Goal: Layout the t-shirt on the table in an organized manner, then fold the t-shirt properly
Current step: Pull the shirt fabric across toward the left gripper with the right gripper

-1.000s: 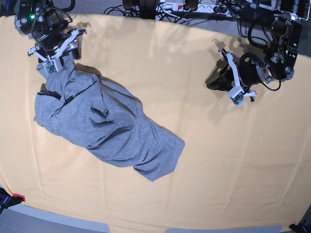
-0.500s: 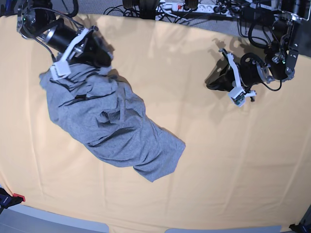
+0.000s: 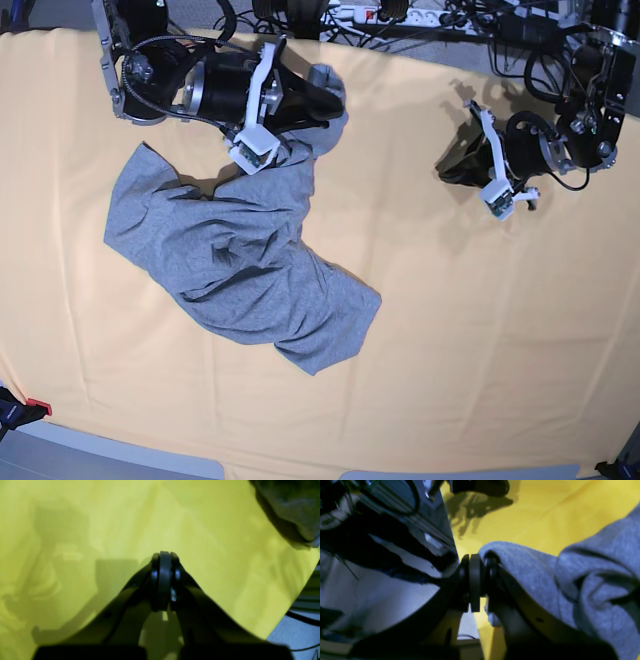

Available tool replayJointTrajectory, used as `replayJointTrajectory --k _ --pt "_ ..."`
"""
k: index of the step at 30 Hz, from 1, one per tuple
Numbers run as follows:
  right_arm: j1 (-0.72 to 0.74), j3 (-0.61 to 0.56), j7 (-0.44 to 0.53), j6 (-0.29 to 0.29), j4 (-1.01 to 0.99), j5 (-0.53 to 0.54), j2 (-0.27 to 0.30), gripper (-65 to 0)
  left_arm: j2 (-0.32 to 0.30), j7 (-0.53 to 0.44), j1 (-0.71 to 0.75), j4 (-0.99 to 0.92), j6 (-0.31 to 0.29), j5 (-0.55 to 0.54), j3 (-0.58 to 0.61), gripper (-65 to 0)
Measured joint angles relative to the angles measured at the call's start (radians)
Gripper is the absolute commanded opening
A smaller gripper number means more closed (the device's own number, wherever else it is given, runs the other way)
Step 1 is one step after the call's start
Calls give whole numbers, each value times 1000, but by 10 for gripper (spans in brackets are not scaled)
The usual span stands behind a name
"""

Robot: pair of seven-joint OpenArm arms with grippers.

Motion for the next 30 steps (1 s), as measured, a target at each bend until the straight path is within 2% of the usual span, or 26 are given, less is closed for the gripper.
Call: replayJointTrajectory --k 6,7,11,12,13,18,22,24,26,28,30 --pt "15 -42 0 0 63 0 -12 -650 -12 1 0 0 0 1 0 -650" --pt "15 -42 1 0 64 -8 -18 -633 -11 0 0 0 0 1 0 -650" --pt "15 -26 106 1 64 -167 -30 -291 -12 18 0 0 0 1 0 -650" --pt "15 -18 138 1 65 -193 -30 -238 -12 19 0 0 0 1 0 -650" --pt "15 -7 163 1 72 -229 -32 -215 -12 19 0 0 0 1 0 -650" --pt "12 108 174 5 228 -340 -32 -213 -12 19 0 0 0 -2 0 -650" --pt "-19 274 168 8 288 -455 -34 -214 -12 83 0 0 0 -115 0 -650" --pt "-46 348 150 -27 285 -521 -27 -216 -12 113 0 6 1 -183 0 -560" --pt "-60 407 154 -68 285 -556 -27 -216 -12 133 0 34 1 -224 0 -416" --pt "-66 439 166 -85 285 -558 -14 -216 -8 153 -1 66 2 -256 0 -291" --pt "-68 446 185 -89 259 -551 13 -215 -3 161 0 100 1 -283 0 -257"
